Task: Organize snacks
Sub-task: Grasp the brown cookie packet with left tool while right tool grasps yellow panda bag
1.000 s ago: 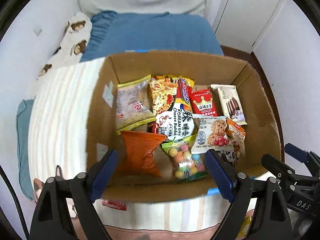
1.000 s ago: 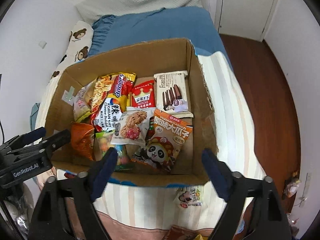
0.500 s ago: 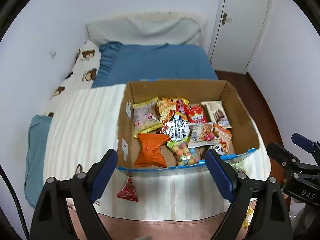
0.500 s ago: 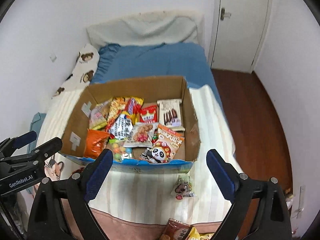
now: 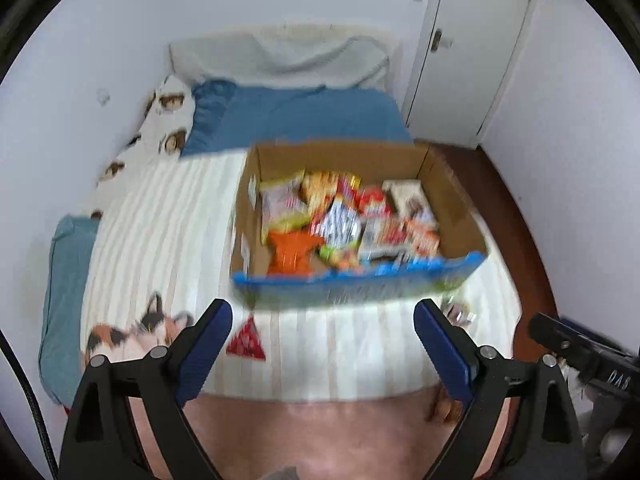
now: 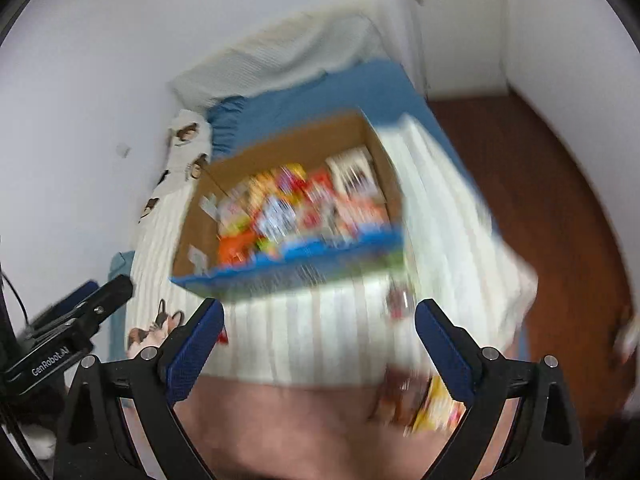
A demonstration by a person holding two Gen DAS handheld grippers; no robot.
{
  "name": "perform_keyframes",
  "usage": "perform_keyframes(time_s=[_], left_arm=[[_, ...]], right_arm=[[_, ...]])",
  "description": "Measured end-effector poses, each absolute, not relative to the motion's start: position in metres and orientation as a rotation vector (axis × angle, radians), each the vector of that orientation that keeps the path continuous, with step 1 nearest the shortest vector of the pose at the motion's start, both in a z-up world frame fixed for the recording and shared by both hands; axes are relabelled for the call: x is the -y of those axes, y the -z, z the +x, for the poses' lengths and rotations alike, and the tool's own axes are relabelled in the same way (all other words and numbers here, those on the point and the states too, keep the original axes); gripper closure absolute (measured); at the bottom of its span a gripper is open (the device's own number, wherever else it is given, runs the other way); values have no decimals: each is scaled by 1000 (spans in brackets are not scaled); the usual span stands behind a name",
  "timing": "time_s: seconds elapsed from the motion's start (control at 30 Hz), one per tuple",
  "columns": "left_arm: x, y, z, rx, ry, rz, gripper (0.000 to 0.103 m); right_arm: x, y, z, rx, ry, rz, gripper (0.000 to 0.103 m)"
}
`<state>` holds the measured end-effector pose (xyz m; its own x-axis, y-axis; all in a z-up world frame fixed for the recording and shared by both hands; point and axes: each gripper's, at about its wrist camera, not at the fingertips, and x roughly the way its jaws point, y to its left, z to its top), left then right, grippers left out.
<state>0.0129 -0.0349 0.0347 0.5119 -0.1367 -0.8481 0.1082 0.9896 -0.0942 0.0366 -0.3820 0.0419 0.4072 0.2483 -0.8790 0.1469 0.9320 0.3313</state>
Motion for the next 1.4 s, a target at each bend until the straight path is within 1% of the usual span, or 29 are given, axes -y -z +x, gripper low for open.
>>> perform_keyframes(time_s=[0.13, 0.27, 0.43, 0.47, 0.53, 0.57, 0.6, 0.67, 0.93, 1.0, 1.07, 1.1, 1.17, 1.23, 1.3, 1.4], left_arm=[[30, 14, 7, -1141, 129, -37, 10], [35, 66, 0, -1257, 132, -18, 10], [85, 112, -11, -1365, 234, 82, 10], [97, 117, -13, -1379, 257, 103, 10], [119, 126, -17, -1400, 301, 137, 10], [131, 130, -18, -1411, 322, 151, 10], [140, 133, -18, -1421, 340, 158, 10], [164, 140, -20, -1446, 386, 182, 10], [244, 176, -20, -1577, 506, 216, 10], [263, 190, -22, -1601, 519, 264, 10], [276, 196, -24, -1581, 524, 312, 10], [282, 198, -26, -1544, 514, 347, 12], [287, 196, -26, -1502, 486, 375, 25], [281, 189, -25, -1479, 474, 362, 47], [267, 185, -19, -1484, 475, 325, 50], [236, 173, -10, -1462, 434, 297, 50]], right_arm=[[431, 38, 3, -1333, 43, 631, 5], [451, 80, -18, -1368, 152, 587, 5], [464, 139, -21, -1463, 220, 525, 5], [466, 147, -22, -1475, 229, 529, 7], [469, 166, -25, -1504, 225, 539, 17], [470, 173, -28, -1511, 228, 551, 25], [472, 175, -32, -1497, 230, 566, 29], [477, 175, -39, -1471, 235, 579, 33], [512, 180, -64, -1446, 318, 618, 34], [522, 181, -69, -1448, 327, 627, 34], [530, 182, -75, -1454, 338, 632, 35], [533, 184, -77, -1458, 345, 630, 35], [537, 188, -81, -1457, 339, 655, 35], [535, 189, -80, -1465, 337, 643, 35], [528, 189, -74, -1468, 315, 630, 35], [508, 182, -60, -1470, 258, 595, 35]])
